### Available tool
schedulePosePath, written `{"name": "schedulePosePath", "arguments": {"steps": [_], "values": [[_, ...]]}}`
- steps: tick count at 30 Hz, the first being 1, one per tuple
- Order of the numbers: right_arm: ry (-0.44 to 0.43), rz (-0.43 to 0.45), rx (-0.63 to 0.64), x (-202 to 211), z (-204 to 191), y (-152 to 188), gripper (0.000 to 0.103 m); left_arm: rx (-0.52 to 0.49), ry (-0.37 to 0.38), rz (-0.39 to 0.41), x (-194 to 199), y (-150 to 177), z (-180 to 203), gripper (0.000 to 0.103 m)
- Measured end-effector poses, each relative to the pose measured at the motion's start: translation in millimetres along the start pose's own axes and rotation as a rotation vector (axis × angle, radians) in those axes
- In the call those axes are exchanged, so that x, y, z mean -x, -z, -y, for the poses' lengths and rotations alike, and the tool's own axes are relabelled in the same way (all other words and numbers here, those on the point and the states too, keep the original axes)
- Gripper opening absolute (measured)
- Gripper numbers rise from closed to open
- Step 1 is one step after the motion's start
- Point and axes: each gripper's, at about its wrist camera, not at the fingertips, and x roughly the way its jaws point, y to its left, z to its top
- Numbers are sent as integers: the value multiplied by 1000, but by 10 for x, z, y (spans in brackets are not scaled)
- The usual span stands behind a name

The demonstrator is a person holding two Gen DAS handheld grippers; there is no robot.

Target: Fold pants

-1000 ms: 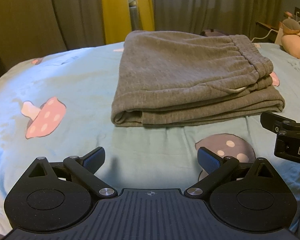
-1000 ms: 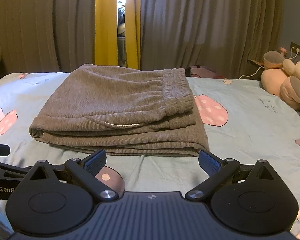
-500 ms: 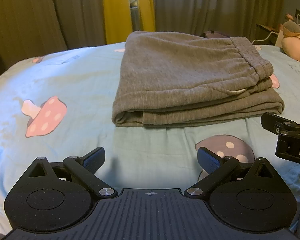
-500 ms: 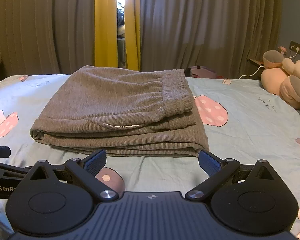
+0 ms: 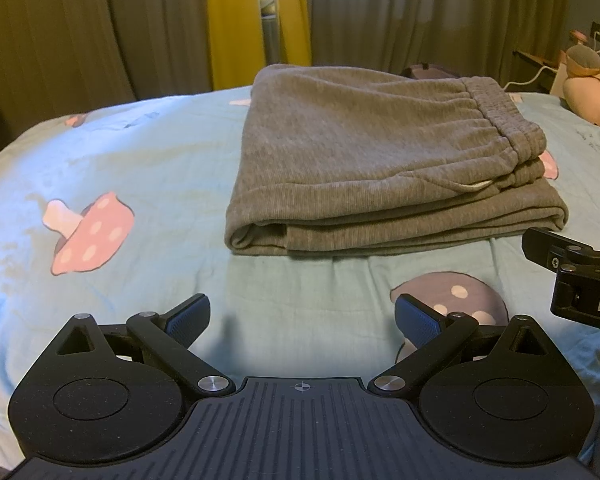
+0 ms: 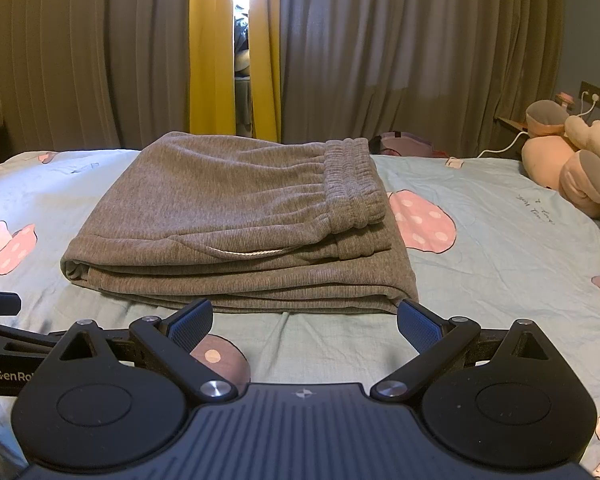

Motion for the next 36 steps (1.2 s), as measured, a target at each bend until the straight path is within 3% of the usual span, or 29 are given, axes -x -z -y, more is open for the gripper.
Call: {"name": "schedulePosePath", "arguments": {"steps": [36], "values": [[0,-6,-8,-8,2,11,99,16,1,2,13,-11,-27,102]]}}
